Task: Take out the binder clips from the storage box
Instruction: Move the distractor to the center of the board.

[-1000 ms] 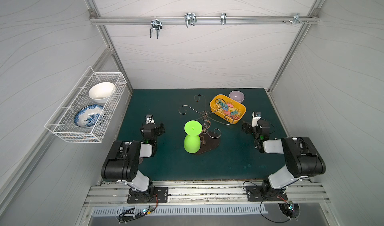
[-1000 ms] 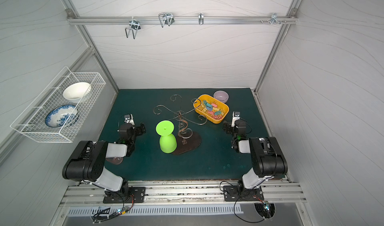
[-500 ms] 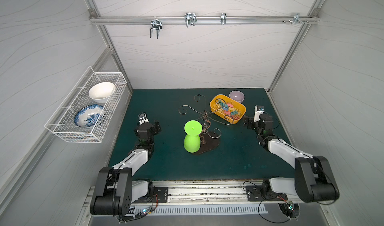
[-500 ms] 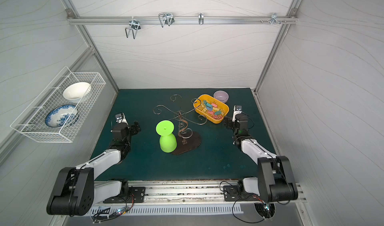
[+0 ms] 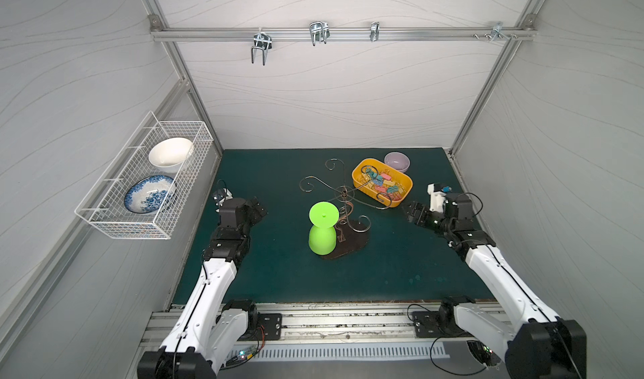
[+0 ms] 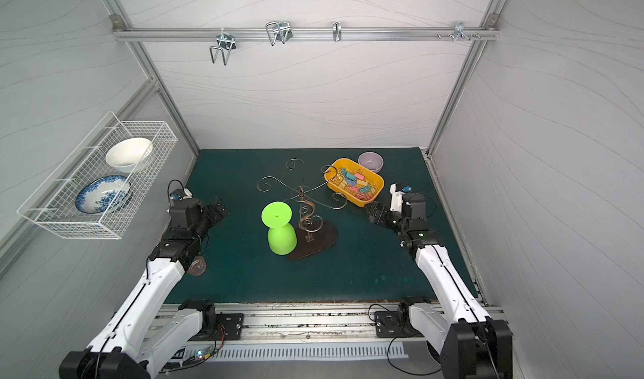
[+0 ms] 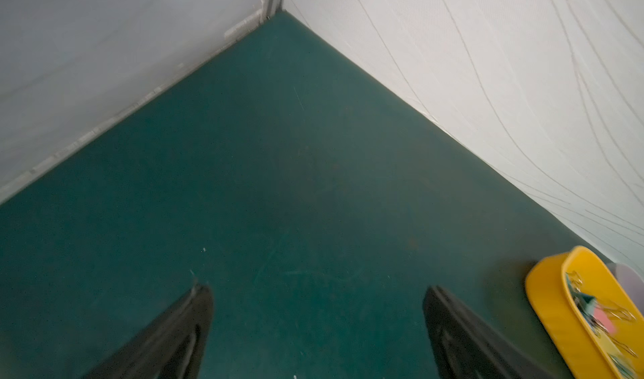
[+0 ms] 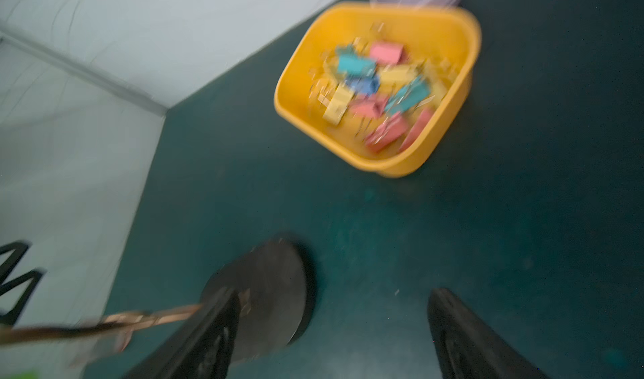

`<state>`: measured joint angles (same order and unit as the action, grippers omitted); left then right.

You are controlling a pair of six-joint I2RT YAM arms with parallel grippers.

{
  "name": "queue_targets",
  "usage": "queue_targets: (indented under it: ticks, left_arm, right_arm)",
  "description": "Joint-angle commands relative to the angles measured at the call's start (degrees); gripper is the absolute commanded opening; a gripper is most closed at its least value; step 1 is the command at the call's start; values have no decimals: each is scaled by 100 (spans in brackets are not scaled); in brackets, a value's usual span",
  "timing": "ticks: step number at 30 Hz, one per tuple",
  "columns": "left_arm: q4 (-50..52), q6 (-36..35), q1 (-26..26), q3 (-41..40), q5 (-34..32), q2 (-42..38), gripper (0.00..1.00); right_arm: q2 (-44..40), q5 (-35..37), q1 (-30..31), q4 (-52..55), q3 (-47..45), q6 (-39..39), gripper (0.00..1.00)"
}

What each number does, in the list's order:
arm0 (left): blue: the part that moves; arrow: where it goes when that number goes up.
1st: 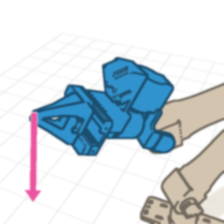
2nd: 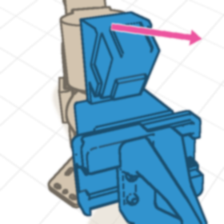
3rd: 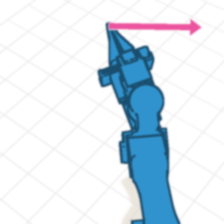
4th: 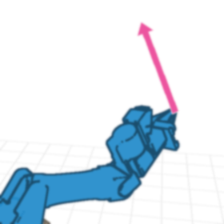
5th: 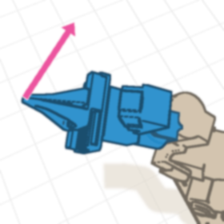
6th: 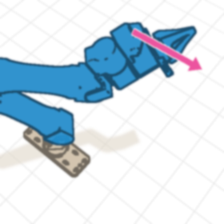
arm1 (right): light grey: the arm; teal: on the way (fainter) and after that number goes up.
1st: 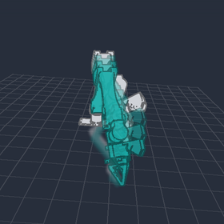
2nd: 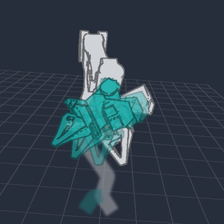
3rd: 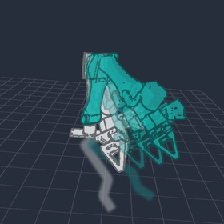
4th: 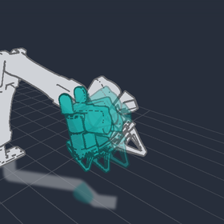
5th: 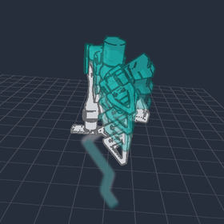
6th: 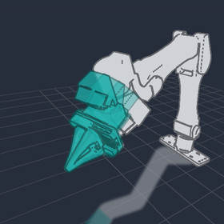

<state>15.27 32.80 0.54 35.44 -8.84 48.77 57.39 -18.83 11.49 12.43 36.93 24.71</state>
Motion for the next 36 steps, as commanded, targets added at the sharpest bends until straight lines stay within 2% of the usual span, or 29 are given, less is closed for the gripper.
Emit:
queue_targets:
  ticks: [1, 8, 14, 23, 31, 36]
  left_arm:
    - [701, 412, 4, -152, 879, -341, 99]
    - [1091, 1016, 8, -728, 2082, -744, 98]
    - [1004, 1292, 22, -1156, 2829, -725, 98]
    - [908, 1139, 26, -1206, 3248, -515, 98]
    - [819, 1217, 49, -1206, 3283, -336, 99]
    - [832, 1179, 61, -1063, 3282, -126, 98]
  right_arm:
    - [25, -456, 494, 652, -14, 174, 84]
    - [391, -821, 1636, -331, -763, 1299, 78]
    - [1299, -941, 2551, -1464, -993, 1852, 76]
    - [2474, -795, 3294, -2582, -852, 2331, 77]
    - [3341, 249, 3887, -3367, -693, 3041, 76]
    - [3828, 796, 3961, -3523, -458, 3282, 77]
